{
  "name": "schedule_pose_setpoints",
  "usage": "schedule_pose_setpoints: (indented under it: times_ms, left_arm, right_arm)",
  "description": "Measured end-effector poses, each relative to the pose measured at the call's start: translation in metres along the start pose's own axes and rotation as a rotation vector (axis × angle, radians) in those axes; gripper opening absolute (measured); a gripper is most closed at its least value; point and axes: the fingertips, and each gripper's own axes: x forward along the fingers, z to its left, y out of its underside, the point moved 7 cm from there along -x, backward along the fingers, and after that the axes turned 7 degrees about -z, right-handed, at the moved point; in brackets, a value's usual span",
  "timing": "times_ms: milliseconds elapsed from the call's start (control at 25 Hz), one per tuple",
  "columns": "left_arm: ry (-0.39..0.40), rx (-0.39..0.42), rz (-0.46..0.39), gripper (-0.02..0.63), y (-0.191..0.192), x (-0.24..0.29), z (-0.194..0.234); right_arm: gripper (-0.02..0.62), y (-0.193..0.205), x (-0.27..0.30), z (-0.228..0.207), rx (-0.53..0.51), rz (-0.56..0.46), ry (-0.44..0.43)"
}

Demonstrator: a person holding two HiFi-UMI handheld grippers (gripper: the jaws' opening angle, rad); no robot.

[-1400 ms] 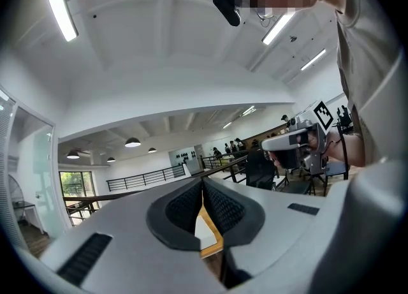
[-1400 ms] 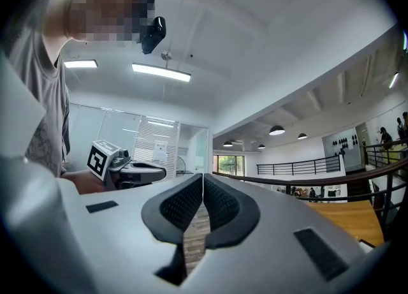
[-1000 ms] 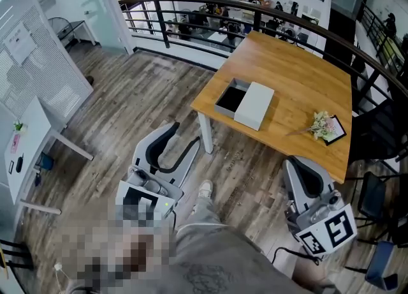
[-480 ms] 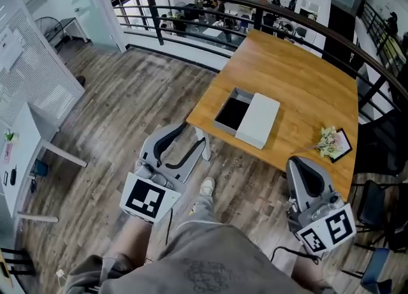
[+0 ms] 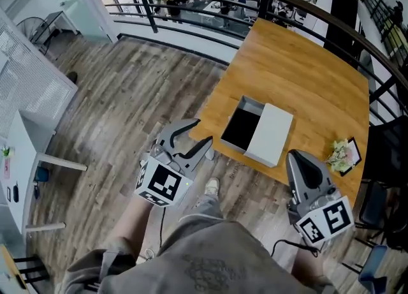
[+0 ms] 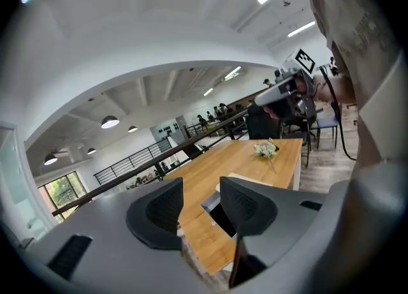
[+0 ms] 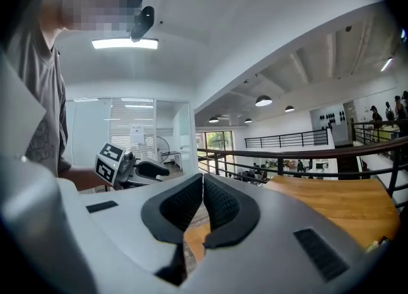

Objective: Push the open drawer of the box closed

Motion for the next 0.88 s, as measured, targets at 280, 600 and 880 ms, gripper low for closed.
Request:
schedule_pose_setpoints:
  times_ms: [280, 600, 880]
  left_arm:
    - [0.169, 0.060, 0.114, 0.198, 0.071, 0.072, 0.036]
    - [0.355, 0.233, 0.226, 0.198, 0.147, 0.136, 0.036]
    - [0.479, 0.339, 0.276, 0.198, 0.189, 0.179, 0.012]
  right_arm:
    - [0.034, 0.019, 0.067, -0.031, 0.007, 0.080, 0.059]
    - [0.034, 0.054, 0.102, -0.054, 0.044, 0.174, 0.155]
    - [0.034, 0.092, 0.103, -0.073, 0.076, 0.274, 0.210]
